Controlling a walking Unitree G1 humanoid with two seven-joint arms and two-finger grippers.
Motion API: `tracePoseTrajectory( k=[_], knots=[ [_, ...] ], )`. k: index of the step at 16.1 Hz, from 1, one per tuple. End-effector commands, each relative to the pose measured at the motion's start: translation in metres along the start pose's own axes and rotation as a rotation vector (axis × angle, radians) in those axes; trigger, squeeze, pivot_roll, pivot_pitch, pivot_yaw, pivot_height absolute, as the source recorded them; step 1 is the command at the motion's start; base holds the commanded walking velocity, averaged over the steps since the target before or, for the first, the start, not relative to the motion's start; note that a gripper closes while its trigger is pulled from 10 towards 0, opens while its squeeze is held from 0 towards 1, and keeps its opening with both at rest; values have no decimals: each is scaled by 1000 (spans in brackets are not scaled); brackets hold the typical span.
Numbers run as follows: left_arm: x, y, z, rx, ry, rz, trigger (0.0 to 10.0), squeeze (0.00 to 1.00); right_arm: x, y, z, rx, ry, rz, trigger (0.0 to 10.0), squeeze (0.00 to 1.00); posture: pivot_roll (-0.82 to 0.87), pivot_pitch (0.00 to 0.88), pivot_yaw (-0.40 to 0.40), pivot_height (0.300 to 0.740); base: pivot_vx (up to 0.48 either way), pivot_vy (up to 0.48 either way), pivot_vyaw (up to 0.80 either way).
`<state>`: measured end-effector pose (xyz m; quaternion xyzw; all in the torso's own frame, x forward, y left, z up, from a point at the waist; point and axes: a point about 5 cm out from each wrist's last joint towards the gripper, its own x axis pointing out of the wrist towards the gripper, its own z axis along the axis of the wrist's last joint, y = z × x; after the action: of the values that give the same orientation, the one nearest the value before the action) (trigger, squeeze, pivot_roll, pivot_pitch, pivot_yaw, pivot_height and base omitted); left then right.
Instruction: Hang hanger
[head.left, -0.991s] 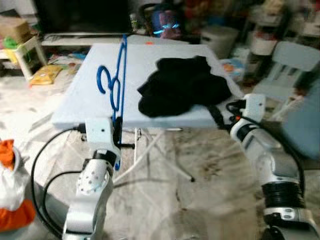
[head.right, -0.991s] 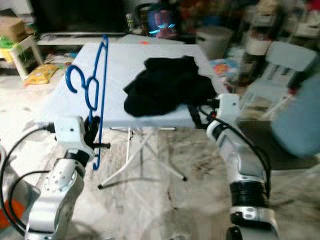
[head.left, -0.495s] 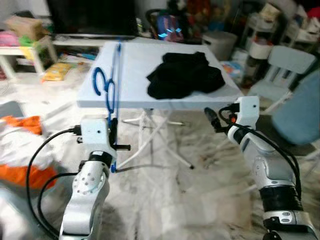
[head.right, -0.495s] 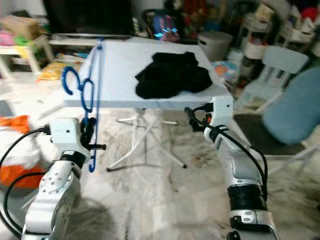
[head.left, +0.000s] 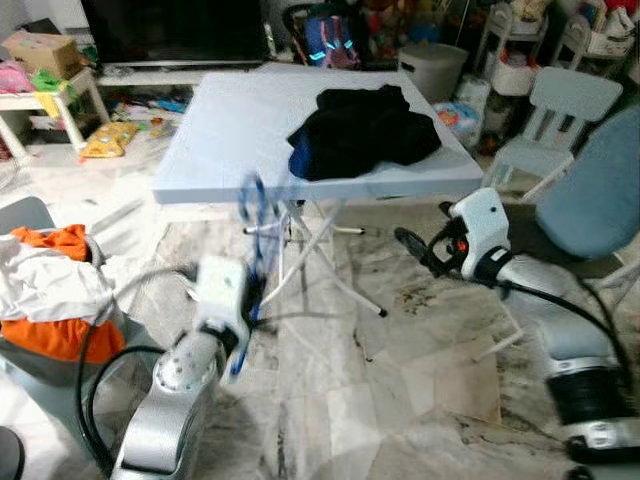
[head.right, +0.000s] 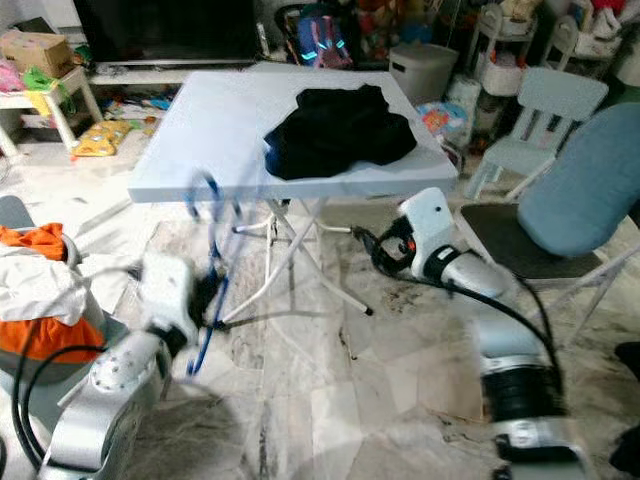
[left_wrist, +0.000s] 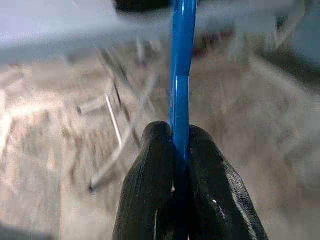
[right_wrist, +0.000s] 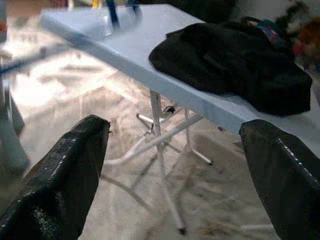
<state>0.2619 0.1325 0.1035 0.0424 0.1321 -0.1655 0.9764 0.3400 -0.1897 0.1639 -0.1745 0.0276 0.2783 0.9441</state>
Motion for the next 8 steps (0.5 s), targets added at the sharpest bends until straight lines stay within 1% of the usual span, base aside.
tracePoseTrajectory(
  k=[1,2,3,4,5,6,7,8],
  knots=[
    [-2,1,-12,37,83,-47,10000,0,-1,-1,3,-83,2,59,10000,0,-50,2,-28,740,0,0,0],
    [-7,1,-23,97,160,-150,10000,0,-6,-3,4,-192,23,153,10000,0,-52,5,-27,740,0,0,0],
    [-9,1,-24,134,173,-208,10000,0,-11,-3,2,-268,55,222,10000,0,-52,6,-26,740,0,0,0],
    [-11,0,-24,181,179,-259,10000,0,-15,-2,0,-309,80,308,10000,0,-53,8,-25,740,0,0,0],
    [-11,0,-23,205,179,-279,10000,0,-16,-1,0,-316,85,328,10000,0,-53,8,-25,740,0,0,0],
    [-15,-7,-21,298,184,-414,10000,0,-23,0,-8,-397,155,464,10000,0,-55,8,-26,740,0,0,0],
    [-18,-12,-21,333,179,-483,10000,0,-25,1,-11,-423,186,526,10000,0,-56,7,-26,740,0,0,0],
    [-19,-15,-20,343,173,-520,10000,0,-26,3,-11,-426,195,563,10000,0,-56,7,-26,740,0,0,0]
  ],
)
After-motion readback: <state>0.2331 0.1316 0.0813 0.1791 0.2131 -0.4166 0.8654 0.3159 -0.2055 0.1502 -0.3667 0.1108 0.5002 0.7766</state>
